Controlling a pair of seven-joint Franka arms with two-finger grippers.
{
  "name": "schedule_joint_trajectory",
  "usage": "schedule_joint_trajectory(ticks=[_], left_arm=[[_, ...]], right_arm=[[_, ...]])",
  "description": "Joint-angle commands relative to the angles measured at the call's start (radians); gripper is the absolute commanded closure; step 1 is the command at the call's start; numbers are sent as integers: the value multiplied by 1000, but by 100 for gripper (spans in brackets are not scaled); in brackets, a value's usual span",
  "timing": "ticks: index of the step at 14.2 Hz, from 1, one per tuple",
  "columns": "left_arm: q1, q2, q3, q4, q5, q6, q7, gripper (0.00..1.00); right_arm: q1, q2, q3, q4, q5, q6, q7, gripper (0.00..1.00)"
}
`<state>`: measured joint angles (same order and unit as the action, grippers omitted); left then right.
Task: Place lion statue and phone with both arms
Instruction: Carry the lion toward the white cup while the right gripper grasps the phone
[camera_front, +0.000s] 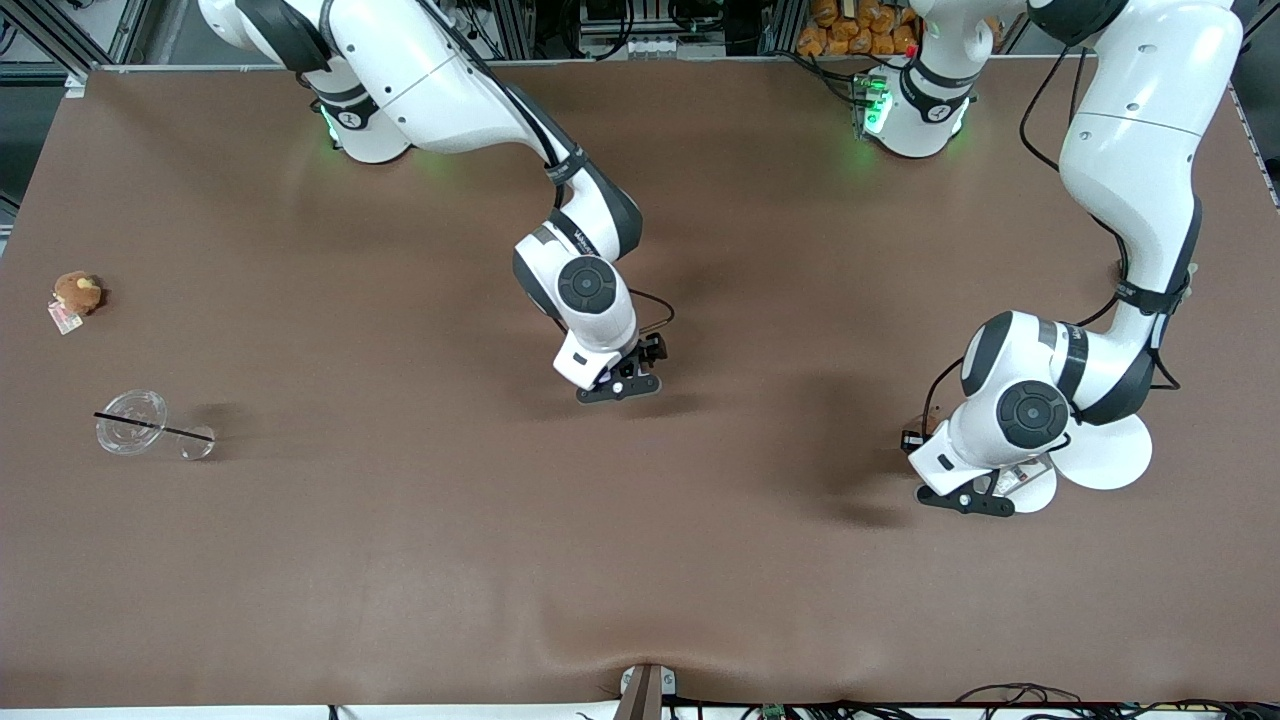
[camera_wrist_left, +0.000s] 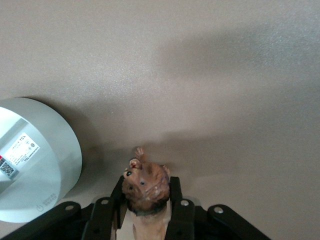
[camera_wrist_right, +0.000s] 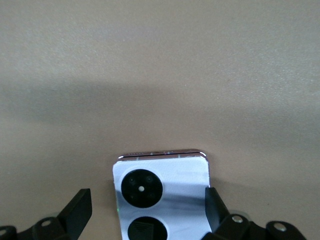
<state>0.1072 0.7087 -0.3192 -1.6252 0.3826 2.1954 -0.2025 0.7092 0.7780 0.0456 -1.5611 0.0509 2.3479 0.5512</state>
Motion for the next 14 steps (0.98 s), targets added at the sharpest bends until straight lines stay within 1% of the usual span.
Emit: schedule_joint_trajectory(ticks=[1, 2, 3, 4, 6, 8, 11, 14], left_arm=[[17, 9, -11, -2, 27, 17, -1, 92], [20, 9, -11, -1, 27, 17, -3, 78], [25, 9, -11, 2, 25, 17, -6, 31], [31, 6, -11, 2, 25, 17, -8, 0], [28, -5, -11, 2, 25, 7, -21, 0], [22, -38, -14, 2, 24, -18, -23, 0], [17, -122, -26, 8, 22, -126, -20, 0], [19, -204, -50, 53, 18, -261, -11, 0]], right_arm=[[10, 14, -13, 16, -45, -9, 39, 0], [12, 14, -15, 16, -45, -10, 39, 0], [12, 14, -15, 16, -45, -10, 39, 0], [12, 12, -15, 16, -45, -10, 39, 0], [12, 14, -15, 15, -46, -10, 39, 0], [13, 15, -15, 12, -46, -9, 41, 0], [22, 30, -15, 12, -60, -5, 88, 0], [24, 35, -15, 13, -68, -1, 107, 0]])
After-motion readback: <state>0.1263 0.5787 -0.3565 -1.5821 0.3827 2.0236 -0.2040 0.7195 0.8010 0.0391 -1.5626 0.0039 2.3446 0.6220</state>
